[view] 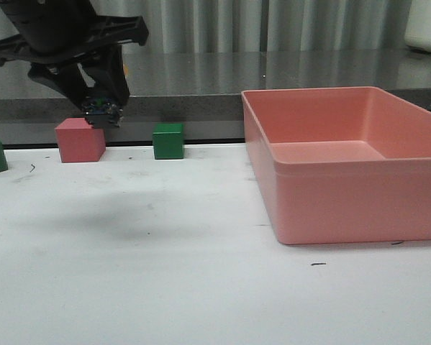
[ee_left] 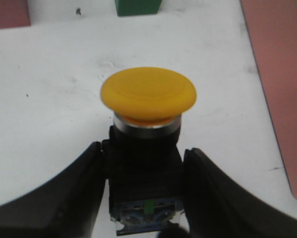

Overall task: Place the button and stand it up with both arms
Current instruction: 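Lift the button with the left gripper and turn it cap-up, then lower the button upright onto the table and open the left gripper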

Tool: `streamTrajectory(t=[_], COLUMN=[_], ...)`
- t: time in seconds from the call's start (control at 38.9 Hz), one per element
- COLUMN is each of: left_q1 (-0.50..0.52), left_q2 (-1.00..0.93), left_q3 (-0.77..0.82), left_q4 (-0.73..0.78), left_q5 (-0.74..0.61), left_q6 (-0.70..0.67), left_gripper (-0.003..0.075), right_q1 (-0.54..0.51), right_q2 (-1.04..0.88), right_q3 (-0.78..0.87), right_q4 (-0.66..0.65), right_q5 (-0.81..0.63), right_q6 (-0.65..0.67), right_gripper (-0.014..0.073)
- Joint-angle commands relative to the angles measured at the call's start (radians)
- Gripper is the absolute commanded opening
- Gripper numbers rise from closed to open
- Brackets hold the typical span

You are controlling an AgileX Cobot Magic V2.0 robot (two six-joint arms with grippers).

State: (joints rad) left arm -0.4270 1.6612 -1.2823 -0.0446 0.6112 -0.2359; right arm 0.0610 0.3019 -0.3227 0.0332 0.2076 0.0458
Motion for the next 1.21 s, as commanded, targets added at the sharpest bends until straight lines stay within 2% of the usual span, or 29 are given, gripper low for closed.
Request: streamTrajectory(t=[0.0, 0.26, 0.41, 0.62, 0.72, 0.82, 0.98, 1.18], left_q1=[-0.005, -0.005, -0.005, 0.035, 0.074, 0.096, 0.099, 0.099], left_q2=[-0.118, -0.246, -0.246, -0.171, -0.096, -0.014, 0.116, 0.213], left_q3=[0.076, 0.389, 0.558, 0.777, 0.854, 0.896, 0.914, 0.914], left_q4=[0.029, 0.180, 0.199, 0.186, 0.169, 0.167, 0.165, 0.169], left_q5=[-0.210, -0.628, -0.912, -1.437, -1.656, -1.820, -1.971, -1.971], left_q6=[0.001, 0.003, 0.018, 0.133, 0.183, 0.185, 0.185, 0.185], left_gripper=[0.0229, 0.0229, 0.0229, 0.0229, 0.0229, 0.0229, 0.0229, 0.0229], right_q1=[-0.005, -0.005, -0.005, -0.005, -0.005, -0.005, -0.005, -0.005], right_q2=[0.004, 0.004, 0.004, 0.004, 0.004, 0.004, 0.004, 0.004], right_q3=[-0.028, -0.028, -0.028, -0.028, -0.028, -0.028, -0.028, -0.028], right_q4=[-0.008, -0.008, -0.008, -0.008, -0.008, -0.008, -0.008, -0.008], right_q5=[-0.086, -0.086, -0.086, -0.086, -0.086, -0.086, -0.086, -0.086], right_q6=[-0.008, -0.008, -0.008, -0.008, -0.008, -0.008, -0.008, -0.008], right_gripper=[-0.0071, -0.0071, -0.0071, -0.0071, -0.0071, -0.0071, -0.0071, -0.0071])
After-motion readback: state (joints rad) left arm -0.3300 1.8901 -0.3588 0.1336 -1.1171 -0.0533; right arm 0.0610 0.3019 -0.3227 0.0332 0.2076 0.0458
